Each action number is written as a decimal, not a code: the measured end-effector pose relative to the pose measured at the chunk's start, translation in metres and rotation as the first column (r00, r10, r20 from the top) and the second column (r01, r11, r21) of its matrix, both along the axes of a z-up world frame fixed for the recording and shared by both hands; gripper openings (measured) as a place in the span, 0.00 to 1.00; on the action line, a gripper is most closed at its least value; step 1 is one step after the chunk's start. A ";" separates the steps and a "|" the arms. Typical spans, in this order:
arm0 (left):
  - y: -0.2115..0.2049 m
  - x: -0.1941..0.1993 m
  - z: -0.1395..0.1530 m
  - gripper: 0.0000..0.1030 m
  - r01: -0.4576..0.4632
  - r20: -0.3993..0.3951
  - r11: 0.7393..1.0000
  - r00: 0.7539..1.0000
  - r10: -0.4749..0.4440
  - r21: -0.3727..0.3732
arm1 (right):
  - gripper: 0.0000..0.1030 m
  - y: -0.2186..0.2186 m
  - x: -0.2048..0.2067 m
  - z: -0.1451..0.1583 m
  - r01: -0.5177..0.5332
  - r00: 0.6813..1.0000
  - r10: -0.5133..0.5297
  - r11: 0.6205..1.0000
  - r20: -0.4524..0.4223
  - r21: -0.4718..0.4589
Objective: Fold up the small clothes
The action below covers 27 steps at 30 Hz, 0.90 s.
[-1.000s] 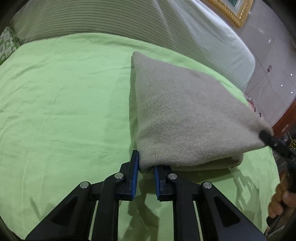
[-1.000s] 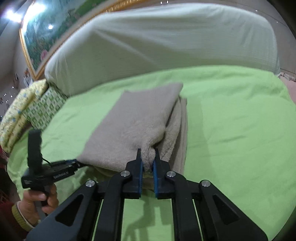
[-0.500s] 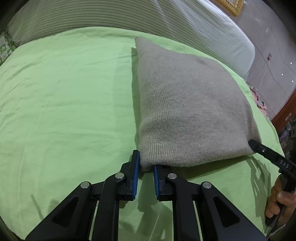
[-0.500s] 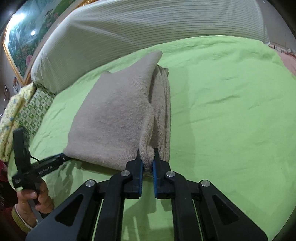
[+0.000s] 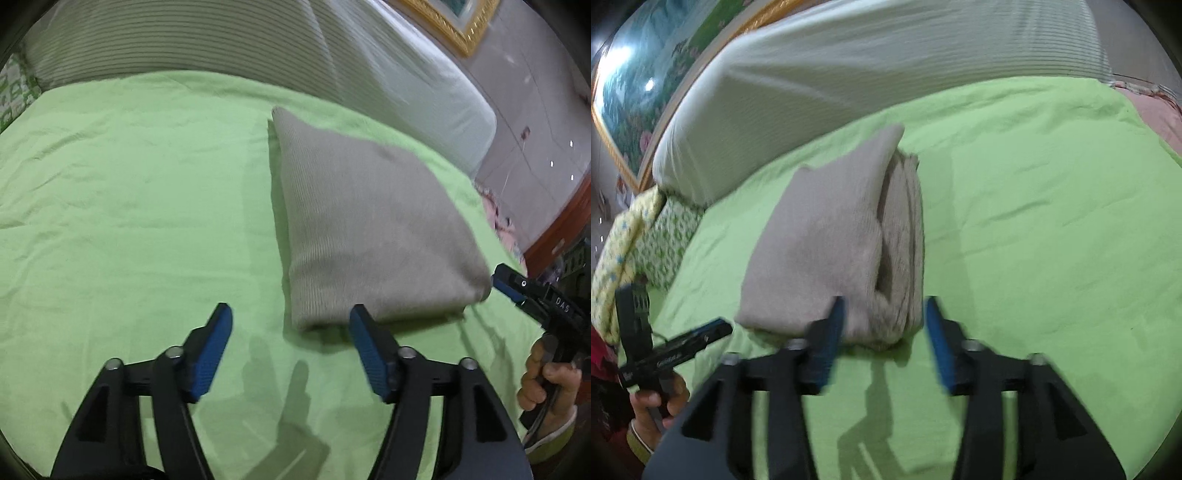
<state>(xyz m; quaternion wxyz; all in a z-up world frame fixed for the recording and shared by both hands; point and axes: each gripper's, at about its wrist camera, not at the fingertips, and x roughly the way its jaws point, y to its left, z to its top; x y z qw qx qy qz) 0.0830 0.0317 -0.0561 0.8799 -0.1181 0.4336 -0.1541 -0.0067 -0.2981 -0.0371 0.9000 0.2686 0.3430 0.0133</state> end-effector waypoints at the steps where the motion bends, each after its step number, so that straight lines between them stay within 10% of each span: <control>1: 0.001 0.004 0.003 0.74 -0.006 -0.002 1.000 1.000 0.006 -0.008 | 0.55 -0.002 0.003 0.002 0.002 1.000 -0.003 1.000 0.009 0.014; 27: -0.029 0.158 -0.030 0.88 0.030 -0.234 0.967 0.968 -0.091 -0.252 | 0.71 -0.030 0.128 -0.033 -0.123 0.991 0.133 0.970 -0.032 0.212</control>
